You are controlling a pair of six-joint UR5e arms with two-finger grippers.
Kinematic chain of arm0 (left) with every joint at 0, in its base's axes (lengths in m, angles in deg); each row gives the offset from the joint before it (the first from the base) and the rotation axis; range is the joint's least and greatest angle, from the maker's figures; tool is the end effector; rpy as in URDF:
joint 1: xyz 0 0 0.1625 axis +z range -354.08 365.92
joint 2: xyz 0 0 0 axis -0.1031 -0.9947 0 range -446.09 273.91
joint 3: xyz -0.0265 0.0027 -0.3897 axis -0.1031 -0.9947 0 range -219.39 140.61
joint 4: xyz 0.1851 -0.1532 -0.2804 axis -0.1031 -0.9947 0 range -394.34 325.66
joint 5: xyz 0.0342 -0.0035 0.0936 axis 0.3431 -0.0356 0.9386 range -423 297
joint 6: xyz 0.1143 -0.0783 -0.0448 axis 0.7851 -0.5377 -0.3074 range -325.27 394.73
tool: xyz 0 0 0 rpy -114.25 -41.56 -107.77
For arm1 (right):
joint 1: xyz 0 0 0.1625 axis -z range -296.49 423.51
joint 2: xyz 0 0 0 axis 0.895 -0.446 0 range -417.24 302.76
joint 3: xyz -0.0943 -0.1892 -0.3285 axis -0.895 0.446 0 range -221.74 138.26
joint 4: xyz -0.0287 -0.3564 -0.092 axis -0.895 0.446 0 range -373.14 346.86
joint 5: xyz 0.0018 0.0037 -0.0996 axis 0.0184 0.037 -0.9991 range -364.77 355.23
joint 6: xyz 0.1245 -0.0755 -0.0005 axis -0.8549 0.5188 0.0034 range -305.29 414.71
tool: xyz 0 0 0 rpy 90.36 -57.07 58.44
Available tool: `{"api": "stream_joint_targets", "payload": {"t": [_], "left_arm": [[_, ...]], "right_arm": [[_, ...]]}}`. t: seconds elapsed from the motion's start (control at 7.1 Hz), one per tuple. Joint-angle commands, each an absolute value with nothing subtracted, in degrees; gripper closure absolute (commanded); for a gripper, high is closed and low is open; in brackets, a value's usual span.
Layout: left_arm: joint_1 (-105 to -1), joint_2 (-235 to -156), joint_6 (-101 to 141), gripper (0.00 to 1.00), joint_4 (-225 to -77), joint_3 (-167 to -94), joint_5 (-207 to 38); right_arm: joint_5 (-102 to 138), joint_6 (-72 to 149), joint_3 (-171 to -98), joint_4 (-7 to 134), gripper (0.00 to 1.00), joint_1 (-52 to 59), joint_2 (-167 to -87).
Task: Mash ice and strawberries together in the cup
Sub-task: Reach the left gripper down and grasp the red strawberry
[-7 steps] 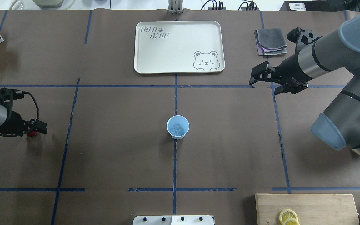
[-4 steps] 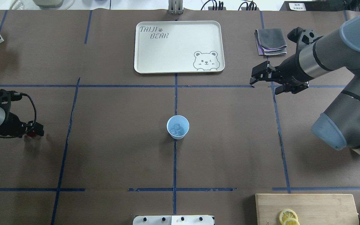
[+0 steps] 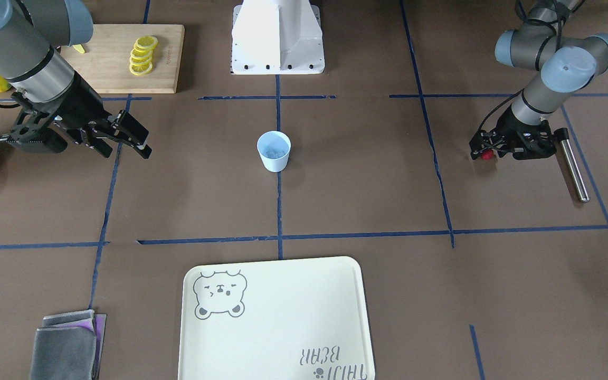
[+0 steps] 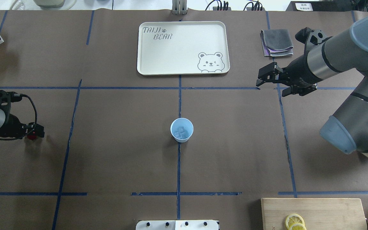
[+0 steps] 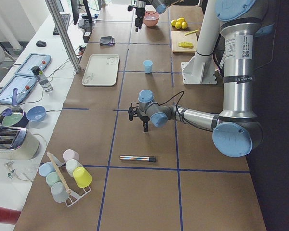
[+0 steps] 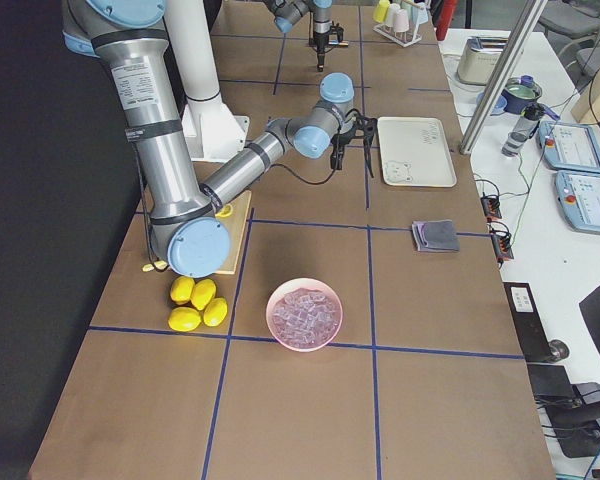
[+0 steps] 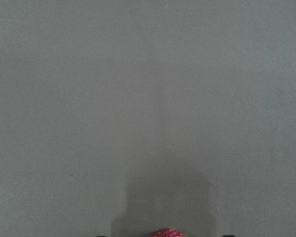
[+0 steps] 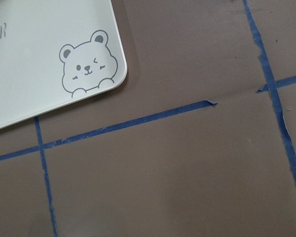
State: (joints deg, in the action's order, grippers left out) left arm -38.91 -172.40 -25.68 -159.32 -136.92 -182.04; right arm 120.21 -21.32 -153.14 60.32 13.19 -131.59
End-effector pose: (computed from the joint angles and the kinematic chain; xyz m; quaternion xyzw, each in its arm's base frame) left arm 0.2934 -0.3799 0.5660 0.0063 0.3992 -0.0385 0.9160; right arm -0.3035 -0.4438 0.3218 0.0016 -0.5068 0.1368 0.8511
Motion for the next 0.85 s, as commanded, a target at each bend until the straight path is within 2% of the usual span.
{"api": "stream_joint_targets", "payload": {"t": [0.0,0.42,0.7], "left_arm": [[-38.9,-172.32,-25.74,1.0,-159.32,-137.9,-182.1],[-38.3,-174.84,-31.93,1.0,-158.54,-146.66,-182.88],[-37.07,-187.98,-44.84,1.0,-158.53,-147.32,-185.08]], "right_arm": [[120.21,-21.32,-153.18,60.34,0.0,13.15,-131.6],[120.65,-21.23,-153.1,60.52,0.0,11.4,-131.86],[120.74,-19.05,-152.92,60.43,0.0,9.12,-133.69]]}}
